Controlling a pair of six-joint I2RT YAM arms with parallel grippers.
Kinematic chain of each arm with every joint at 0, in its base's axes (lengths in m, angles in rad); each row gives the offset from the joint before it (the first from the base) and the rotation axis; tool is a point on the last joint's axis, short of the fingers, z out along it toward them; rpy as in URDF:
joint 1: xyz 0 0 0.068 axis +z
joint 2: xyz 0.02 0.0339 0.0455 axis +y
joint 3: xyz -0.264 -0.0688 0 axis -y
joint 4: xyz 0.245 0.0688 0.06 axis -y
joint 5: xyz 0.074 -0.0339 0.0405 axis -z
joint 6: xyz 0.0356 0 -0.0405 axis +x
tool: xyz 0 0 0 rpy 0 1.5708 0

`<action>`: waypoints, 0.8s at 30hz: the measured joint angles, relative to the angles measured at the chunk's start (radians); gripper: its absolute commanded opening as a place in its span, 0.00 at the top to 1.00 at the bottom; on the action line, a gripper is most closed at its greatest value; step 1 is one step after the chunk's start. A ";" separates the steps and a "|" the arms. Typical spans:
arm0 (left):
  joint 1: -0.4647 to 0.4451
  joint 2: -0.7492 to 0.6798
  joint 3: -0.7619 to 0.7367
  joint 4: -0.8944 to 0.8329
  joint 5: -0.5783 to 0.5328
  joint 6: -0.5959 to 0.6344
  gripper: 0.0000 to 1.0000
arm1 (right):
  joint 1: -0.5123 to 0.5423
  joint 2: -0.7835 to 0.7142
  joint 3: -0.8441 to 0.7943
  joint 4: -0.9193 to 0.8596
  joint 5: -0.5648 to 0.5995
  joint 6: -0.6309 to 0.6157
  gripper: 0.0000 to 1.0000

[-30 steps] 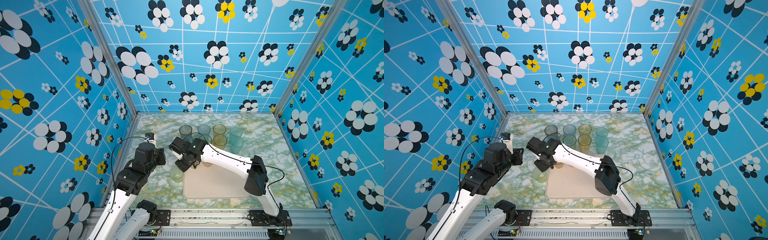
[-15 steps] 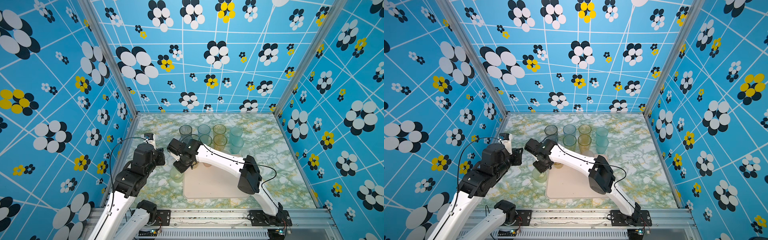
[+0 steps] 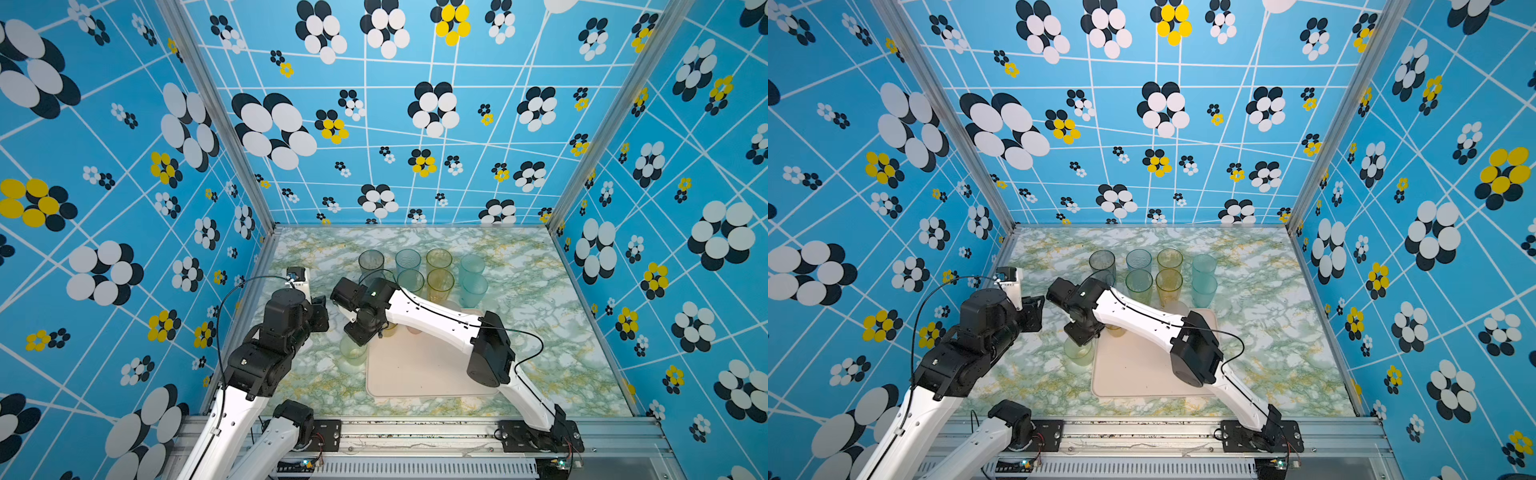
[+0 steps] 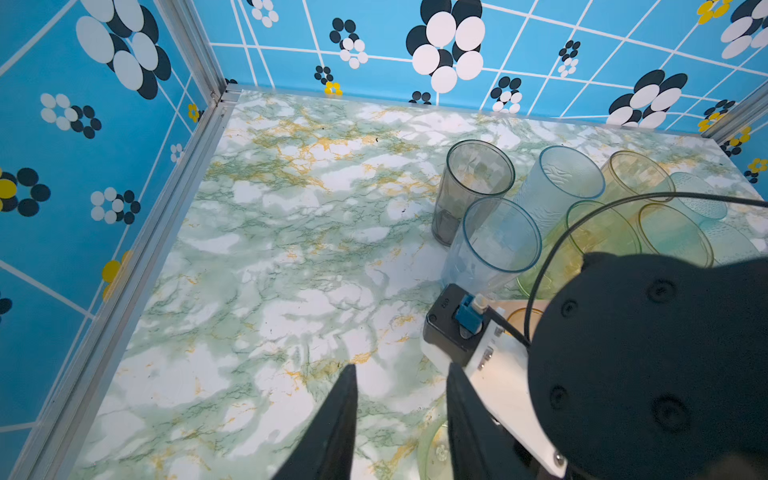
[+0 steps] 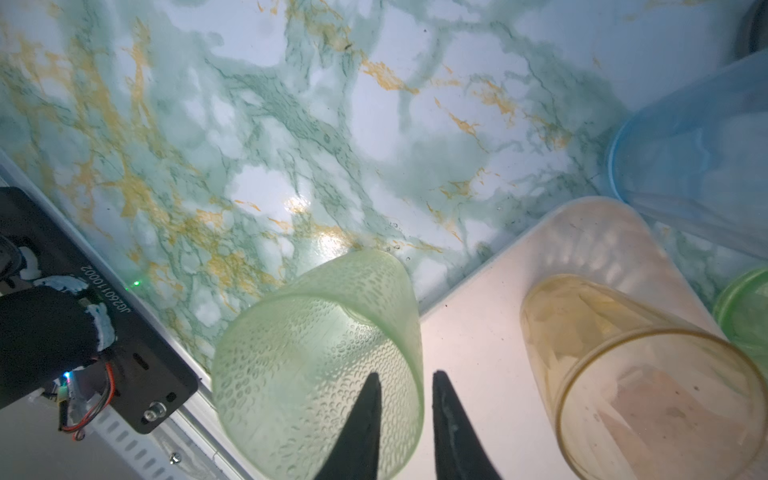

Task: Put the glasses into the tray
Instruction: 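Lower the right gripper and close it on the light green cup's rim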

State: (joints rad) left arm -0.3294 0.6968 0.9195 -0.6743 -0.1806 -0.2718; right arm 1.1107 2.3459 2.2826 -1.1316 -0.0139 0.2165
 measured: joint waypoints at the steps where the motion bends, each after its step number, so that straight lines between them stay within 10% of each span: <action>1: 0.000 -0.002 0.000 0.000 -0.001 0.002 0.63 | 0.000 0.006 0.004 -0.004 0.000 0.000 0.76; 24: 0.002 -0.020 0.000 0.000 -0.015 0.011 0.62 | 0.000 0.023 0.041 -0.040 0.004 0.000 0.97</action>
State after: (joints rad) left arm -0.3275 0.6765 0.9192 -0.6746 -0.1955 -0.2611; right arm 1.1107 2.3692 2.3234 -1.1721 -0.0097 0.2165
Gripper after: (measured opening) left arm 0.377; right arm 0.054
